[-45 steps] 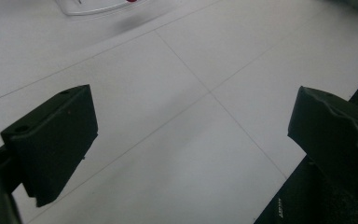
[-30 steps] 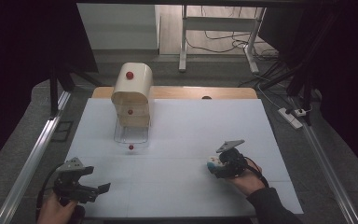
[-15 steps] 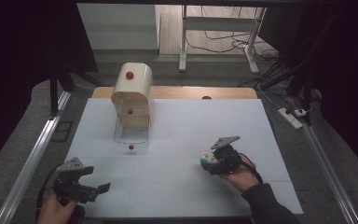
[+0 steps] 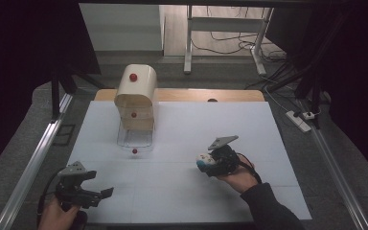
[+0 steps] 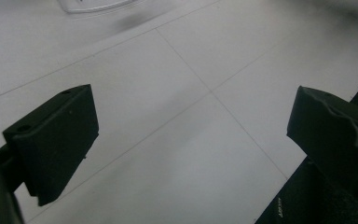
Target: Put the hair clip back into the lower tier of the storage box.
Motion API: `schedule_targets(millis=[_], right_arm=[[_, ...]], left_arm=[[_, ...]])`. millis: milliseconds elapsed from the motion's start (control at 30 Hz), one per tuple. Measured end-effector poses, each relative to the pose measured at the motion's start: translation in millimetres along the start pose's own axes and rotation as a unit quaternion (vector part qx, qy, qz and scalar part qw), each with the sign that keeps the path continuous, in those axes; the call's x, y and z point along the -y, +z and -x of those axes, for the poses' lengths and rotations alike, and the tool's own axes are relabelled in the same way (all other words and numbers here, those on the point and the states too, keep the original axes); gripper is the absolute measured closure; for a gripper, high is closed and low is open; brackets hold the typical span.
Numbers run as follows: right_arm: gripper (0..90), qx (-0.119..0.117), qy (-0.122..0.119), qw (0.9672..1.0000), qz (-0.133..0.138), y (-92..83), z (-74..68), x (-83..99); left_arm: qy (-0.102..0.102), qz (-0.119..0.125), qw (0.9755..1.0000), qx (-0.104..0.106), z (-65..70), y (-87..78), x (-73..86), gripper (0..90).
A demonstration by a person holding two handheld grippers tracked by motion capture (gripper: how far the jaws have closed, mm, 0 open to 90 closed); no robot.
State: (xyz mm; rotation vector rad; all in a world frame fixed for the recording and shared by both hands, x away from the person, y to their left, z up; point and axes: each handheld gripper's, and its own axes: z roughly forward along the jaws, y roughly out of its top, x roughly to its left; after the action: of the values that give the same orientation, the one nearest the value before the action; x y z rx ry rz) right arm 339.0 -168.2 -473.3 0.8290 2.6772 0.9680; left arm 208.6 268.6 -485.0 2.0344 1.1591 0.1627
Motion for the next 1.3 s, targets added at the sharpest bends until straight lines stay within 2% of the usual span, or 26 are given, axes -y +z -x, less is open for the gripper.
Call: schedule_targets(millis=[800, 1300], right_arm=[[40.0, -0.024, -0.027, 0.9992, 0.015, 28.7, -16.4, -38.7], [40.0, -0.035, -0.035, 0.9984, 0.027, 44.4, -18.6, -63.2]], left_arm=[[0.0, -0.002, 1.0, 0.002, -0.5, 0.3, -0.3, 2.1], [-0.001, 0.0, 1.0, 0.003, -0.7, 0.2, -0.2, 2.1]])
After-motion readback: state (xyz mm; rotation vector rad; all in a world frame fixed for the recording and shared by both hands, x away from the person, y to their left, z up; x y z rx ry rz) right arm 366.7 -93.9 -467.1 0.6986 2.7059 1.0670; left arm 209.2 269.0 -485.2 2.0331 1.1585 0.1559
